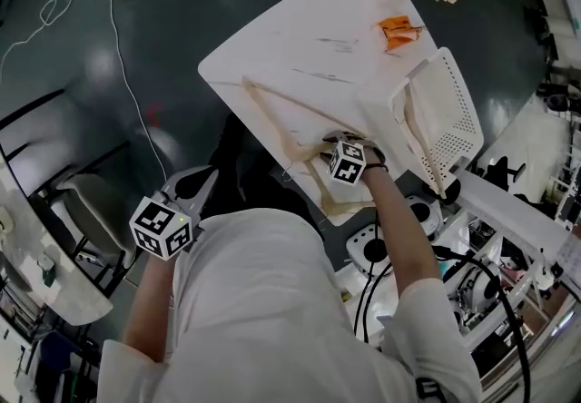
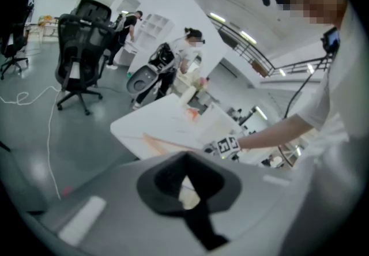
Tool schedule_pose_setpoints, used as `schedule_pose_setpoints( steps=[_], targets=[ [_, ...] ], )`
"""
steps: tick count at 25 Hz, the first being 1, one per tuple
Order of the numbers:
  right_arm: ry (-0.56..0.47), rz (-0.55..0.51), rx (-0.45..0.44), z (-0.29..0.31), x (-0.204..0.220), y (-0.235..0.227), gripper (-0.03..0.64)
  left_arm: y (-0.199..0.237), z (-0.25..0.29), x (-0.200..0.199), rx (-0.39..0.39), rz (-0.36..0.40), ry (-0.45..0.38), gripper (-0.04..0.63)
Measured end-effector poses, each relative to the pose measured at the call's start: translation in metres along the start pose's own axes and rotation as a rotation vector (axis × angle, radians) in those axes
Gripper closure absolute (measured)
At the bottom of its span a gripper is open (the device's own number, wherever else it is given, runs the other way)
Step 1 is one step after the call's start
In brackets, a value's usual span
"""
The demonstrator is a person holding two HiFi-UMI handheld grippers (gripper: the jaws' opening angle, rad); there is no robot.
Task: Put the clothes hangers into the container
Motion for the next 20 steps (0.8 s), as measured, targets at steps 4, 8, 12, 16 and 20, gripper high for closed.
schedule_pose_setpoints(
  steps=[4,8,12,16,20],
  targets=[
    [0.013,-0.074,-0.003,0.011,-0.002,0.003,0.485,-0.001,-0.006,0.011,-0.021,-0.029,-0.006,0.592],
    [0.007,-0.113,0.011,0.01,-0.003,0.002,0.503,-0.001,-0.012,0.02,-0.037,-0.054,-0.007,0.592],
    [0.0,-0.13,-0.003,0.006,-0.007,0.009,0.539,-0.005,-0.011,0.019,-0.035,-0.055,-0.018,0.592],
    [-0.024,-0.076,0.007,-0.008,-0.012,0.008,0.54,-0.007,-0.008,0.011,-0.01,-0.031,-0.024,0.592],
    [-0.063,-0.027,0.023,-0.033,-0.022,0.006,0.54,-0.006,-0.005,-0.001,0.02,0.001,-0.022,0.592]
  ],
)
Point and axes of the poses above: the fingertips, and each gripper's own axes: z forward along the fingers, y to its left, x out of its underside, the point moved 8 cm from there along -z, backward along the fingers, and after that the axes turned 12 degrees about x, right-handed, at the moved point
